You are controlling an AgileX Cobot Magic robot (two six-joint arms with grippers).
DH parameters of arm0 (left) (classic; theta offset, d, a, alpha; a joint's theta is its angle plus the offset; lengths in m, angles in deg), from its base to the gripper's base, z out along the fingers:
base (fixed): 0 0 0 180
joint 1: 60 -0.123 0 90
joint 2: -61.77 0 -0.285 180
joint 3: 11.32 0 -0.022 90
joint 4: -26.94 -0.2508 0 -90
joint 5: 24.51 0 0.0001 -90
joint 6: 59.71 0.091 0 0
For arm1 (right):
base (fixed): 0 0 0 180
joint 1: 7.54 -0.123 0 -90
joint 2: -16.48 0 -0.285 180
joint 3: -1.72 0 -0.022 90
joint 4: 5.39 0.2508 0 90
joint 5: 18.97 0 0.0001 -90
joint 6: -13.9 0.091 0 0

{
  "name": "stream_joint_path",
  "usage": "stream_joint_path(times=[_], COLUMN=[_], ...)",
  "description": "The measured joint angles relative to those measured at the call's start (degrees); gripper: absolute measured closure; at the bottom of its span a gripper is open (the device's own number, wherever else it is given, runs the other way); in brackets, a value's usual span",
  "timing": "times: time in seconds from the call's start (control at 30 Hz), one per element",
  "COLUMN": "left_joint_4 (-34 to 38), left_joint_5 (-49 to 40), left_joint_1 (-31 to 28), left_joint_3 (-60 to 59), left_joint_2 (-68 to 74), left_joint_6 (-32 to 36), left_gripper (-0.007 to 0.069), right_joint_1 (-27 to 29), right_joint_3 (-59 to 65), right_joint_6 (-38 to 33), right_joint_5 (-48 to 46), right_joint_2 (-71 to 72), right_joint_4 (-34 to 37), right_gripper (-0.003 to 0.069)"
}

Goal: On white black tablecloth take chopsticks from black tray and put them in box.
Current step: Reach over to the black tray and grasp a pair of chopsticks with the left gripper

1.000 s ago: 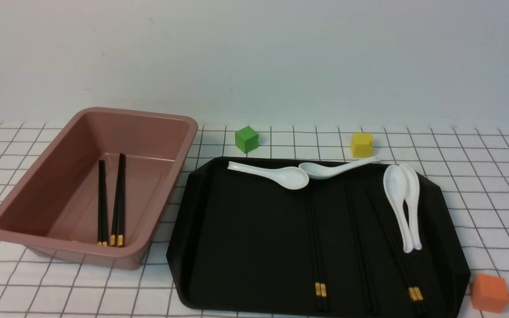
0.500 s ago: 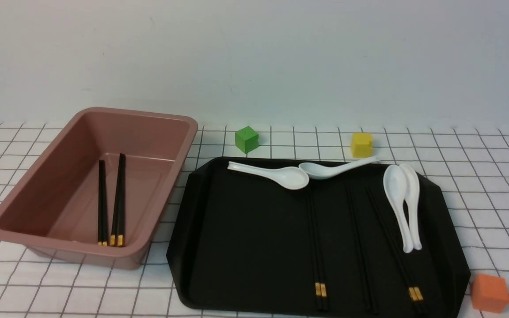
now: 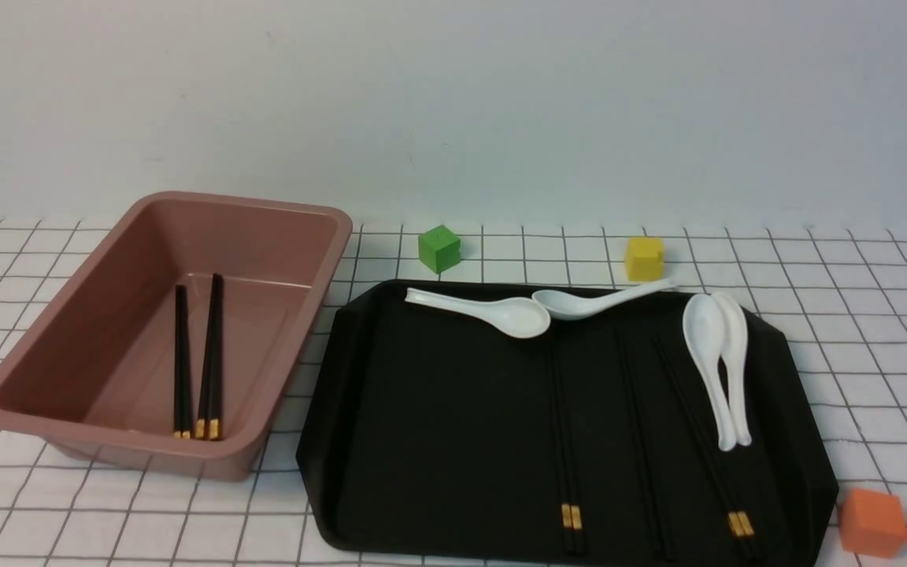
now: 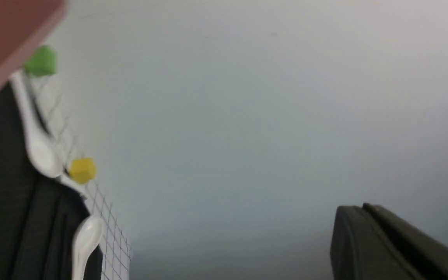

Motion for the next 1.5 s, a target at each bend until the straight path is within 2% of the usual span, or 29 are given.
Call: stream_joint_path(times=[0.1, 0.13, 0.17, 0.2, 0.23, 0.3, 0.37, 0.43, 0.47, 0.5, 0.53, 0.57, 0.6, 0.7, 0.8, 0.87, 0.9, 1.0, 1.07, 1.17, 1.37, 1.5], left_joint_4=[-9.61, -10.51, -19.30, -20.35, -27.75, -37.76, -42.28, -43.88, -44.51, -44.64, -45.19, -45.43, -46.77, -52.11, -57.84, -62.34, -62.69, -66.78, -67.52, -67.94, -69.55, -70.21], left_joint_5=[-8.90, -10.70, -19.07, -20.21, -28.46, -40.12, -44.27, -45.32, -44.95, -44.66, -42.99, -42.45, -40.55, -38.32, -38.12, -39.07, -39.23, -42.32, -44.52, -46.61, -51.44, -51.75], left_joint_1=[0.00, 0.00, 0.00, 0.00, 0.00, 0.00, 0.07, 1.13, 4.31, 4.85, 10.63, 11.33, 16.32, 25.49, 31.32, 34.27, 34.27, 36.81, 37.26, 37.36, 37.36, 37.36], left_joint_3=[8.98, 9.59, 14.90, 15.49, 19.56, 25.72, 30.16, 32.76, 35.87, 36.62, 39.65, 40.46, 43.57, 51.91, 59.67, 66.02, 66.59, 75.19, 80.63, 87.31, 98.97, 100.48], left_joint_2=[11.23, 13.21, 21.86, 23.00, 31.24, 45.40, 53.78, 59.75, 65.22, 65.84, 71.15, 71.73, 76.00, 85.85, 94.59, 100.17, 100.71, 108.77, 113.02, 118.86, 129.13, 131.21], left_joint_6=[2.34, 2.22, 0.47, 0.14, -2.31, -4.65, -5.16, -5.47, -6.04, -6.17, -8.23, -8.53, -10.99, -16.78, -22.63, -26.50, -26.50, -30.08, -30.97, -31.20, -31.32, -31.32], left_gripper=[0.0637, 0.0637, 0.0637, 0.0637, 0.0637, 0.0637, 0.0637, 0.0637, 0.0637, 0.0637, 0.0637, 0.0637, 0.0637, 0.0637, 0.0617, 0.0578, 0.0573, 0.0474, 0.0398, 0.0321, 0.0280, 0.0280], right_joint_1=[0.00, 0.00, 0.00, 0.00, 0.00, 0.00, 0.00, 0.00, 0.00, 0.00, 0.00, 0.00, 0.00, 0.00, 0.00, 0.00, 0.00, 0.00, 0.00, 0.00, 0.00, 0.00], right_joint_3=[0.00, 0.00, 0.00, 0.00, 0.00, 0.00, 0.00, 0.00, 0.00, 0.00, 0.00, 0.00, 0.00, 0.00, 0.00, 0.00, 0.00, 0.00, 0.00, 0.00, 0.00, 0.00], right_joint_6=[0.00, 0.00, 0.00, 0.00, 0.00, 0.00, 0.00, 0.00, 0.00, 0.00, 0.00, 0.00, 0.00, 0.00, 0.00, 0.00, 0.00, 0.00, 0.00, 0.00, 0.00, 0.00], right_joint_5=[0.00, 0.00, 0.00, 0.00, 0.00, 0.00, 0.00, 0.00, 0.00, 0.00, 0.00, 0.00, 0.00, 0.00, 0.00, 0.00, 0.00, 0.00, 0.00, 0.00, 0.00, 0.00], right_joint_2=[0.00, 0.00, 0.00, 0.00, 0.00, 0.00, 0.00, 0.00, 0.00, 0.00, 0.00, 0.00, 0.00, 0.00, 0.00, 0.00, 0.00, 0.00, 0.00, 0.00, 0.00, 0.00], right_joint_4=[0.00, 0.00, 0.00, 0.00, 0.00, 0.00, 0.00, 0.00, 0.00, 0.00, 0.00, 0.00, 0.00, 0.00, 0.00, 0.00, 0.00, 0.00, 0.00, 0.00, 0.00, 0.00], right_gripper=[0.0419, 0.0419, 0.0419, 0.0419, 0.0419, 0.0419, 0.0419, 0.0419, 0.0419, 0.0419, 0.0419, 0.0419, 0.0419, 0.0419, 0.0419, 0.0419, 0.0419, 0.0419, 0.0419, 0.0419, 0.0419, 0.0419])
